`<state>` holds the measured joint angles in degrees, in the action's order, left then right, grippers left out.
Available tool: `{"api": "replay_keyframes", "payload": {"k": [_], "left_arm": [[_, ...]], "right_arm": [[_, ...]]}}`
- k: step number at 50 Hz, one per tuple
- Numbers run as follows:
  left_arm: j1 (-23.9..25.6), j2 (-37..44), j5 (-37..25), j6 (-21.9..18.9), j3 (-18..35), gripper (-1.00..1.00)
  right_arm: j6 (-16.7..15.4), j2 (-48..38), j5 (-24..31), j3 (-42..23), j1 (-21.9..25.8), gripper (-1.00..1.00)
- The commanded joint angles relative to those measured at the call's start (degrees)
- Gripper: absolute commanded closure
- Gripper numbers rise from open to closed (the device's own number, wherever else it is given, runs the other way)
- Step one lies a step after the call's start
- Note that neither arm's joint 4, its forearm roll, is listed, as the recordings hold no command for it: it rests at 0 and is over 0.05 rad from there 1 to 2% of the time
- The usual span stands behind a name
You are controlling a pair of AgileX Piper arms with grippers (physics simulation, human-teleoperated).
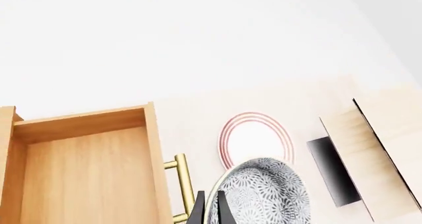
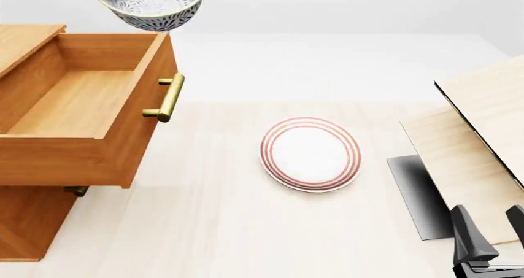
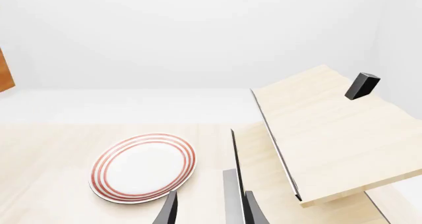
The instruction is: Open the top drawer of the cabinet and put the bowl in it.
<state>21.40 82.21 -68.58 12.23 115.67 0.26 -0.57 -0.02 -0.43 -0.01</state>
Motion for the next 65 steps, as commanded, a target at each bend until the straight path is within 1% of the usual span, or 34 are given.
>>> {"api": "replay_keyframes", "payload": {"k": [1,3,7,8,9,10,11,12,13,14,15,16,19,35,48,51,60,65], "left_arm": [[-5.65,-2.78,-1.03,0.54,-1.08,1.00],[-6.45,-3.44,-0.86,0.52,-1.69,1.00],[-8.18,-5.13,0.26,1.77,-4.70,1.00],[-8.17,-5.66,0.87,2.68,-5.61,1.00],[-8.48,-5.96,0.88,2.36,-6.14,1.00],[-9.63,-7.14,1.05,3.03,-7.07,1.00],[-10.71,-7.78,0.92,2.53,-7.39,1.00],[-10.62,-8.22,0.90,2.70,-8.39,1.00],[-10.58,-9.13,1.37,3.75,-9.67,1.00],[-10.58,-9.15,1.40,3.75,-9.73,1.00],[-11.56,-10.12,1.62,3.91,-10.95,1.00],[-11.53,-10.69,2.01,4.99,-11.65,1.00],[-12.74,-12.33,2.48,6.08,-13.52,1.00],[-16.68,-17.99,4.87,9.80,-21.71,1.00],[-18.65,-18.83,7.37,12.19,-25.06,1.00],[-19.39,-18.66,7.76,11.90,-25.78,1.00],[-20.43,-18.50,10.24,12.83,-29.05,1.00],[-21.54,-17.73,11.13,12.81,-29.73,1.00]], "right_arm": [[-0.07,0.12,0.00,0.09,0.00,-1.00],[-0.07,0.13,0.00,0.09,0.01,-1.00],[-0.06,0.12,0.00,0.09,0.00,-1.00],[-0.06,0.12,0.00,0.09,0.00,-1.00],[-0.06,0.11,0.00,0.09,0.01,-1.00],[-0.07,0.12,0.00,0.09,0.00,-1.00],[-0.05,0.11,0.00,0.09,0.01,-1.00],[-0.07,0.11,0.00,0.09,0.00,-1.00],[-0.06,0.11,0.00,0.09,0.01,-1.00],[-0.06,0.11,0.00,0.09,0.01,-1.00],[-0.07,0.12,0.00,0.09,0.00,-1.00],[-0.06,0.13,0.00,0.09,0.00,-1.00],[-0.07,0.12,0.00,0.09,0.00,-1.00],[-0.06,0.10,0.00,0.09,0.01,-1.00],[-0.06,0.11,0.00,0.09,0.01,-1.00],[-0.05,0.11,0.00,0.09,0.00,-1.00],[-0.07,0.11,0.00,0.09,0.02,-1.00],[-0.07,0.11,0.00,0.09,-0.01,-1.00]]}}
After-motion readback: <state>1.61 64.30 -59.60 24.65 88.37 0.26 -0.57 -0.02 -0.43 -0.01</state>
